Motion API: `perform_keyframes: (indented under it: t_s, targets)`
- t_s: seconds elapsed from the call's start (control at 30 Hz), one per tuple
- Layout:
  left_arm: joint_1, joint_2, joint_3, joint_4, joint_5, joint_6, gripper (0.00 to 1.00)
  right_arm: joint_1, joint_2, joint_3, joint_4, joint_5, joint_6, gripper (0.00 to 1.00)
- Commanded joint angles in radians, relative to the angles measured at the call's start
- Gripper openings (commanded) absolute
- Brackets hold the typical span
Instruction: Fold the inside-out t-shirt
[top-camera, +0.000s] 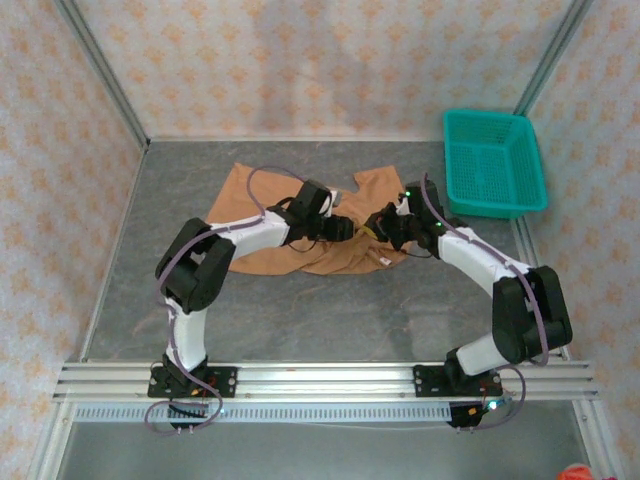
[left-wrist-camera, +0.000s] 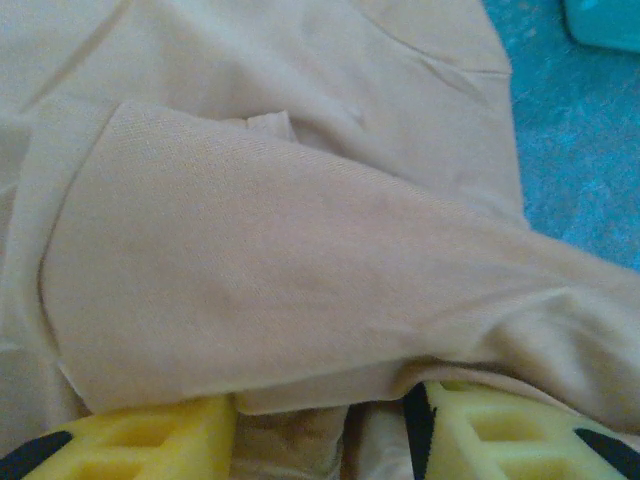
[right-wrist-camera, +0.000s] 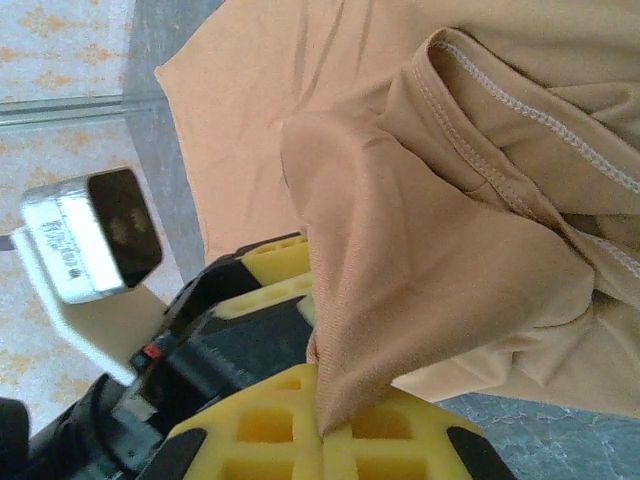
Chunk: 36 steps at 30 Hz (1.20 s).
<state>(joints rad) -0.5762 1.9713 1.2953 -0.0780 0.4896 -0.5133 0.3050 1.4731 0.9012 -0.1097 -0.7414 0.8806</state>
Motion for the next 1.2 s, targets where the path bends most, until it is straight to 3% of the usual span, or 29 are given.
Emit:
perform_keyframes:
  t_s: [0.0, 0.1, 0.33, 0.53, 0.73, 0.9, 0.93, 1.07, 1.17]
  targets:
    - [-0.004, 0.021, 0.025, -0.024, -0.006, 0.025, 0.35, 0.002, 0.031, 0.042, 0.050, -0.005, 0.020, 0.00]
    - [0.008, 0.020, 0.033, -0.038, -0.006, 0.027, 0.00, -0.002, 0.047, 0.047, 0.065, -0.004, 0.026, 0.00]
    - [0.032, -0.157, 0.097, -0.149, 0.016, 0.036, 0.00, -0.052, 0.119, 0.014, -0.006, 0.112, -0.060, 0.00]
    - [0.040, -0.291, 0.126, -0.205, 0.144, 0.068, 0.00, -0.125, 0.282, 0.075, 0.004, 0.133, -0.082, 0.00]
    - [0.074, -0.375, -0.027, -0.076, 0.178, 0.020, 0.00, -0.127, 0.324, 0.140, -0.034, 0.122, -0.090, 0.00]
    - [0.068, -0.322, -0.108, 0.020, 0.186, -0.046, 0.00, -0.114, 0.253, 0.125, -0.035, 0.073, -0.103, 0.00]
    - [0.058, -0.300, -0.109, 0.021, 0.173, -0.039, 0.06, -0.110, 0.234, 0.116, -0.015, 0.045, -0.091, 0.00]
    - [0.015, -0.227, -0.073, -0.021, 0.102, 0.018, 0.49, -0.101, 0.156, 0.079, 0.052, -0.058, -0.041, 0.00]
    - [0.000, -0.174, -0.039, -0.027, 0.081, 0.035, 0.54, -0.100, 0.087, 0.062, 0.045, -0.079, -0.029, 0.00]
